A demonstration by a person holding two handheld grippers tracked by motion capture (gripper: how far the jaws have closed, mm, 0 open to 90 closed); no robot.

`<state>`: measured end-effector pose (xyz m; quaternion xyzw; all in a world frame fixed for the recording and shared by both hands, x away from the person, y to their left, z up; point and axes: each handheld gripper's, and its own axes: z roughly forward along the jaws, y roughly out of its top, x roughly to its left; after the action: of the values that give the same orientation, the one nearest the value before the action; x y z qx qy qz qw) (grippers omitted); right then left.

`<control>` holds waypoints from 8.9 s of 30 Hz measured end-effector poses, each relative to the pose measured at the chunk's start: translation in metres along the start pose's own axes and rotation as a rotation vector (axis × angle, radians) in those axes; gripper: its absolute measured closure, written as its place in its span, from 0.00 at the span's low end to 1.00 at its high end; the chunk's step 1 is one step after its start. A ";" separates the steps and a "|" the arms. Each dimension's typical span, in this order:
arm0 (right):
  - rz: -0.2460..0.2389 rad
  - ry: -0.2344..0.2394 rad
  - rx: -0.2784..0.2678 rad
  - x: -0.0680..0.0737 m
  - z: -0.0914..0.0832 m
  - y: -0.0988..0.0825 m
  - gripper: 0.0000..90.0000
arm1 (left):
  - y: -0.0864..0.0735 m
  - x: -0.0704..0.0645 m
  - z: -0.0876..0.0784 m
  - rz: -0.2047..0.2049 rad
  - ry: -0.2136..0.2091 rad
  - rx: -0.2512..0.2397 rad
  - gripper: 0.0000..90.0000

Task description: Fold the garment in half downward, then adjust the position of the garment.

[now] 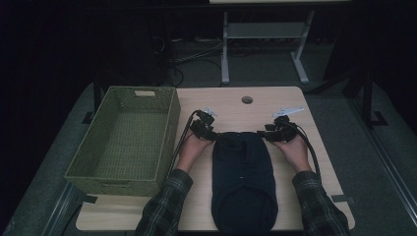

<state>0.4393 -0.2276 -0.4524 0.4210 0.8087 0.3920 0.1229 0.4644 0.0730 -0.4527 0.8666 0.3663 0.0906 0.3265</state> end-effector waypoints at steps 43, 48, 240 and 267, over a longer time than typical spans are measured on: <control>-0.019 -0.022 0.072 0.016 0.004 0.005 0.90 | 0.008 -0.004 -0.013 -0.047 -0.118 -0.045 0.90; 0.005 -0.002 0.032 0.017 -0.007 0.011 0.90 | 0.015 -0.004 -0.027 -0.028 -0.112 -0.060 0.91; -0.185 0.284 0.055 0.181 -0.074 -0.120 1.00 | -0.045 -0.081 -0.028 0.193 -0.160 -0.005 1.00; -0.098 0.065 -0.080 0.108 -0.084 -0.093 1.00 | -0.101 -0.117 -0.097 0.197 -0.185 -0.027 1.00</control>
<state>0.2740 -0.2195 -0.4516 0.3628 0.8156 0.4307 0.1325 0.2842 0.0930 -0.4320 0.8985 0.2465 0.0469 0.3602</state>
